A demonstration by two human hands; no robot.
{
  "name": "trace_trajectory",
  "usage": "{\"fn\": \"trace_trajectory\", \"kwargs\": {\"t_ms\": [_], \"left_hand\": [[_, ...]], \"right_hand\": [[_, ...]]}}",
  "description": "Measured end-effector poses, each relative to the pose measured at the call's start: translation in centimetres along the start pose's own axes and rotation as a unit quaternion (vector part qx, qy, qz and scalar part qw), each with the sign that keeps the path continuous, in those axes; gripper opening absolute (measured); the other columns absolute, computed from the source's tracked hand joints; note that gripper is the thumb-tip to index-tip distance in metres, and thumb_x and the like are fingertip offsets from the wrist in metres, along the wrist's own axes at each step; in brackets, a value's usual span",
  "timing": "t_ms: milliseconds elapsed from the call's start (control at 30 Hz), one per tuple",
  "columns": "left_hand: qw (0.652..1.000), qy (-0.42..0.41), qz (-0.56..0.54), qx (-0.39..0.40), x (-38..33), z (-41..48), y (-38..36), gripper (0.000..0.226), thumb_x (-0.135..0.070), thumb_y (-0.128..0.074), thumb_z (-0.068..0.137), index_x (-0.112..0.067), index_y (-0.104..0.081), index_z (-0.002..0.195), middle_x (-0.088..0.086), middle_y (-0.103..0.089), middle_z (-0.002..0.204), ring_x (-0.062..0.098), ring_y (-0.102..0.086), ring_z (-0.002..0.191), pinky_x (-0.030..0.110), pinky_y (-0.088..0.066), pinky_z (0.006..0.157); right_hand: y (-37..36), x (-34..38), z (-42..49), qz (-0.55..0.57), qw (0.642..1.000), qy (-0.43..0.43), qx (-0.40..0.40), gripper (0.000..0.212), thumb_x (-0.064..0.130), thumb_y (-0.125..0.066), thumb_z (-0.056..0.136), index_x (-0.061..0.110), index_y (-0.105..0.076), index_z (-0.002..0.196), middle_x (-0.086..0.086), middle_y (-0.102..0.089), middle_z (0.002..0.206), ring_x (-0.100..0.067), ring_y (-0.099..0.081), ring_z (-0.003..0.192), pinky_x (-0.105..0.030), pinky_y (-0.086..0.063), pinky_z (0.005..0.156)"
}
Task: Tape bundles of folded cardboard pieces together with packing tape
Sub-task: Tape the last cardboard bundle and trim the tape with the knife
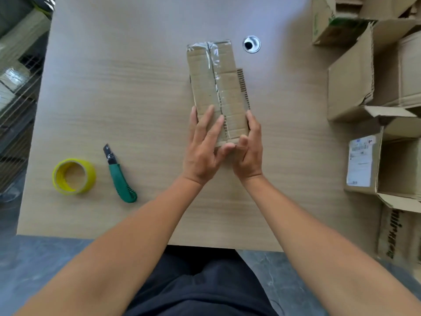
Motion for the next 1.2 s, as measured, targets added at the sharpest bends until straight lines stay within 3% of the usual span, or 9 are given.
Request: {"fn": "trace_trajectory", "kwargs": {"t_ms": [133, 267, 367, 500, 600, 733, 867, 1000, 1200], "left_hand": [[0.995, -0.079, 0.064, -0.011, 0.2, 1.1, 0.2, 0.071, -0.055, -0.048, 0.097, 0.007, -0.061, 0.13, 0.03, -0.05, 0.142, 0.064, -0.033, 0.135, 0.057, -0.023, 0.121], [0.998, -0.055, 0.021, 0.034, 0.3, 1.8, 0.5, 0.074, -0.053, -0.054, 0.094, 0.005, -0.052, 0.14, 0.025, -0.042, 0.15, 0.056, -0.028, 0.142, 0.056, -0.023, 0.121], [0.976, 0.148, -0.148, 0.063, 2.3, 1.8, 0.9, 0.09, -0.057, -0.056, 0.092, -0.006, -0.021, 0.157, 0.006, -0.016, 0.161, 0.026, -0.013, 0.153, 0.037, -0.017, 0.124], [0.833, 0.432, -0.332, 0.099, 4.7, 2.4, -0.1, 0.092, -0.073, -0.033, 0.092, -0.023, 0.001, 0.162, -0.011, -0.008, 0.166, -0.002, -0.014, 0.145, 0.022, -0.014, 0.114], [0.833, 0.403, -0.359, 0.122, 3.3, 4.0, 0.2, 0.063, -0.055, -0.023, 0.105, -0.019, -0.03, 0.155, 0.0, -0.038, 0.158, 0.015, -0.036, 0.145, 0.04, -0.024, 0.123], [0.84, 0.362, -0.403, 0.024, 3.4, 3.0, 4.9, 0.037, -0.045, -0.033, 0.103, -0.019, -0.053, 0.122, 0.005, -0.057, 0.129, 0.018, -0.057, 0.119, 0.043, -0.046, 0.107], [0.799, 0.355, -0.485, 0.021, 4.5, 1.7, 8.9, 0.035, -0.045, -0.035, 0.103, -0.025, -0.062, 0.092, -0.001, -0.066, 0.117, 0.018, -0.064, 0.108, 0.038, -0.05, 0.097], [0.804, 0.348, -0.47, 0.107, 6.2, 1.2, 10.5, 0.058, -0.047, -0.042, 0.105, 0.006, -0.048, 0.128, 0.031, -0.05, 0.129, 0.041, -0.052, 0.117, 0.075, -0.037, 0.103], [0.773, 0.393, -0.448, 0.218, 6.7, -3.6, 12.4, 0.096, -0.093, -0.05, 0.068, -0.038, -0.044, 0.145, -0.006, -0.052, 0.144, 0.02, -0.048, 0.134, 0.056, -0.038, 0.11]], "right_hand": [[0.1, -0.9, 1.0, 0.01, 0.999, 0.047, 0.002, 0.07, 0.058, -0.021, 0.106, 0.005, -0.034, 0.15, -0.009, -0.045, 0.144, -0.018, -0.044, 0.135, -0.041, -0.037, 0.115], [-1.6, -2.2, 0.4, 0.186, 0.969, -0.161, 0.004, 0.055, 0.043, -0.026, 0.105, 0.014, -0.035, 0.151, -0.001, -0.043, 0.149, -0.026, -0.036, 0.145, -0.053, -0.026, 0.122], [-0.7, -2.3, 1.2, 0.201, 0.937, -0.28, 0.048, 0.057, 0.046, -0.026, 0.104, 0.016, -0.043, 0.149, -0.007, -0.049, 0.143, -0.022, -0.046, 0.138, -0.046, -0.036, 0.119], [-0.1, -0.3, 4.4, 0.161, 0.926, -0.315, 0.13, 0.064, 0.059, -0.026, 0.101, 0.025, -0.04, 0.153, -0.003, -0.048, 0.151, -0.021, -0.042, 0.142, -0.045, -0.036, 0.118], [-1.2, 3.3, 5.3, 0.188, 0.918, -0.314, 0.149, 0.061, 0.057, -0.03, 0.105, 0.022, -0.04, 0.154, -0.001, -0.039, 0.161, -0.016, -0.031, 0.151, -0.046, -0.024, 0.125], [0.6, 7.1, 5.2, 0.288, 0.899, -0.323, 0.071, 0.055, 0.056, -0.031, 0.106, 0.023, -0.073, 0.094, 0.004, -0.076, 0.097, -0.009, -0.069, 0.092, -0.03, -0.053, 0.079], [0.7, 8.8, 2.9, 0.32, 0.883, -0.336, 0.07, 0.055, 0.06, -0.033, 0.102, 0.026, -0.057, 0.067, 0.011, -0.07, 0.094, -0.014, -0.056, 0.113, -0.045, -0.034, 0.101], [-0.8, 9.5, -0.3, 0.343, 0.856, -0.37, 0.116, 0.05, 0.064, -0.033, 0.099, 0.024, -0.061, 0.111, 0.005, -0.065, 0.11, -0.021, -0.05, 0.116, -0.048, -0.035, 0.1], [-4.1, 12.1, -3.9, 0.361, 0.834, -0.37, 0.191, 0.078, 0.078, -0.026, 0.094, 0.025, -0.063, 0.138, -0.015, -0.064, 0.133, -0.04, -0.057, 0.112, -0.041, -0.042, 0.086]]}}
Point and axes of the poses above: each hand's wrist, its own z-axis towards the middle knuckle, its own y-axis out of the back of the hand, x = y × z, the point moved 9 cm from there along z, towards the middle knuckle
